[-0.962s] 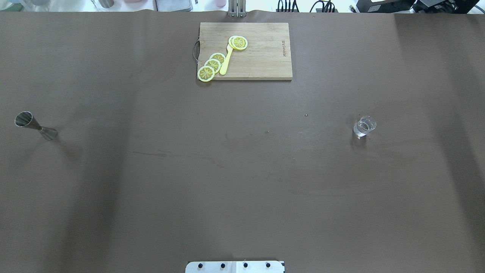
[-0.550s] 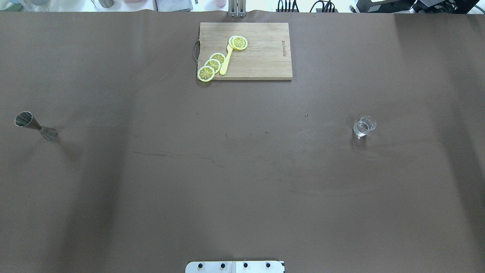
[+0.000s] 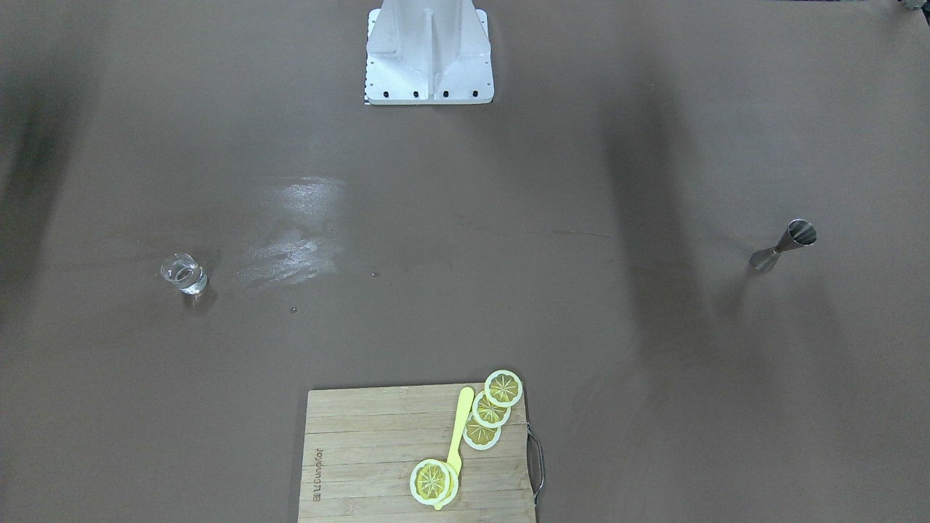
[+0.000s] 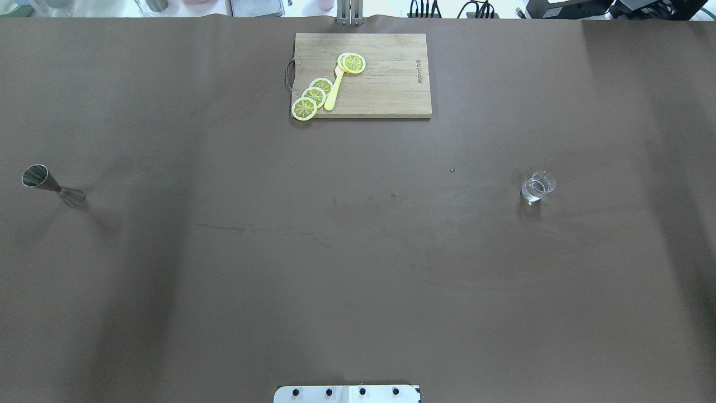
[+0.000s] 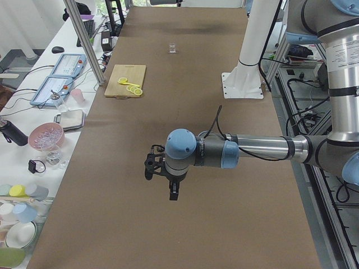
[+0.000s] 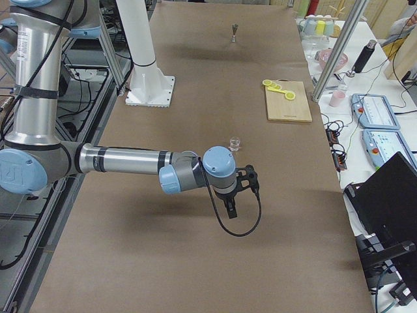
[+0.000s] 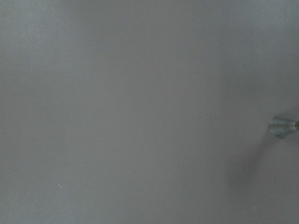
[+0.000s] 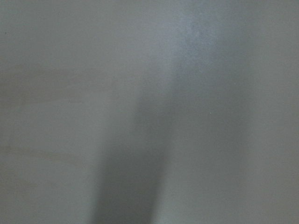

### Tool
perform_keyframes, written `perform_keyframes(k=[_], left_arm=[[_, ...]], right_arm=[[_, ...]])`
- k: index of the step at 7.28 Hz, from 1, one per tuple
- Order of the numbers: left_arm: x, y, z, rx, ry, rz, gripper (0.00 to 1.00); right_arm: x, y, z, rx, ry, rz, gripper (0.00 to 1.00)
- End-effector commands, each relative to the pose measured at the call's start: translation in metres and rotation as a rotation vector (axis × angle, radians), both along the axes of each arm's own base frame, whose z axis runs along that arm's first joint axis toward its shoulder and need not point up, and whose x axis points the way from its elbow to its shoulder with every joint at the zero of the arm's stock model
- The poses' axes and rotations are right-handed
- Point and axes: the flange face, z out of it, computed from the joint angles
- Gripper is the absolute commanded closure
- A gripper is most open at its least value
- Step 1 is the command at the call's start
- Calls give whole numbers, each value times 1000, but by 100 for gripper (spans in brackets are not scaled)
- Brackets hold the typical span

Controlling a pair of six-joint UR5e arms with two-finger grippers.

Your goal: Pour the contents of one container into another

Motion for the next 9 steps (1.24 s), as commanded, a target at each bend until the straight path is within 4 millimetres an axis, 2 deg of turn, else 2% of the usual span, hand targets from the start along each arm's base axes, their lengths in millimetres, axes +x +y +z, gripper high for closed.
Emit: perform_keyframes(k=[1, 2, 4, 5, 7, 9], left_arm=[[1, 2, 0, -2, 13, -1, 2], [1, 2, 0, -11, 12, -1, 2], [1, 2, -1, -16, 14, 0, 2], [1, 1, -2, -13, 14, 0, 2], [1, 1, -3, -11, 14, 0, 2], [1, 2, -2, -14, 14, 0, 2]], right_arm=[[-22, -9, -23, 40, -33, -52, 0], [-23, -9, -32, 64, -42, -56, 0], [-57, -13, -40, 92, -46, -137, 0], [-62, -12, -40, 121, -46, -154, 0], [-60, -11, -47, 404, 19, -255, 0], [-68, -10, -57, 563, 24, -322, 0]])
